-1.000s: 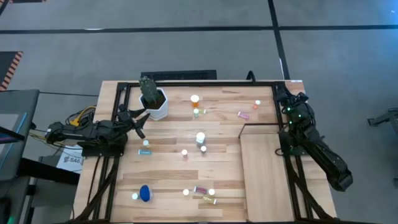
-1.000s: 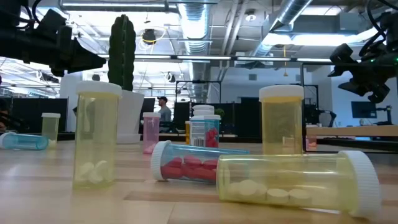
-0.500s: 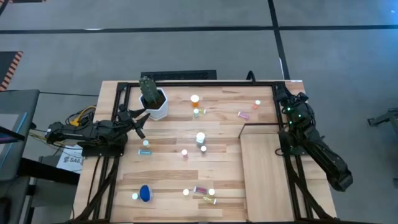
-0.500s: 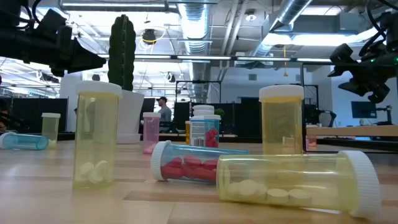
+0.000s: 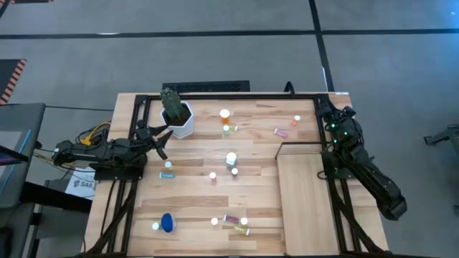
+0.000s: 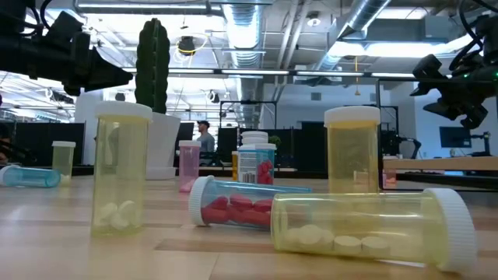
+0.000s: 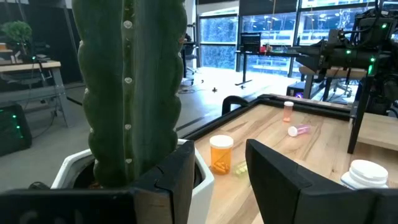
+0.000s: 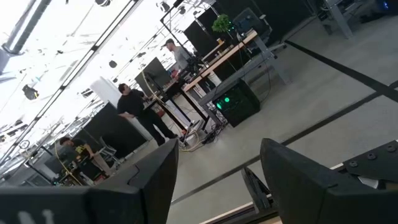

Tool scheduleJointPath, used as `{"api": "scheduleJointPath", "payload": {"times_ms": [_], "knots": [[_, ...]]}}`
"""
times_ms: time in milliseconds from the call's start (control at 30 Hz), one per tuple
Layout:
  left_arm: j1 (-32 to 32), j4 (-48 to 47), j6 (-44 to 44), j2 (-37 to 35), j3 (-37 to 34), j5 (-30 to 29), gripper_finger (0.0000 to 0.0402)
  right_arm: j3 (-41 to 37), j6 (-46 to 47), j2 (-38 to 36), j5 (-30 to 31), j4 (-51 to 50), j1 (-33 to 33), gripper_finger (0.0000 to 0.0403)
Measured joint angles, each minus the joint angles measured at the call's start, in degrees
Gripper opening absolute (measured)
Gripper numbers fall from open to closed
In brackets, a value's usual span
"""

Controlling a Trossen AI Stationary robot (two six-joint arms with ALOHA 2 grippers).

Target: Pick and place medicine bottles onto shelf by color

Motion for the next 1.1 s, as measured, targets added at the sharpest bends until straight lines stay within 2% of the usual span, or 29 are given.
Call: {"api": "scheduleJointPath", "payload": {"times_ms": [833, 1100], "knots": [[0.0, 0.0, 0.0, 0.0, 0.0, 0.0, 0.0135, 0.0, 0.0, 0.0, 0.0, 0.0, 0.0, 0.0249], [0.0, 0.0, 0.0, 0.0, 0.0, 0.0, 0.0135, 0.0, 0.0, 0.0, 2.3, 0.4, -0.2, 0.0249]]}}
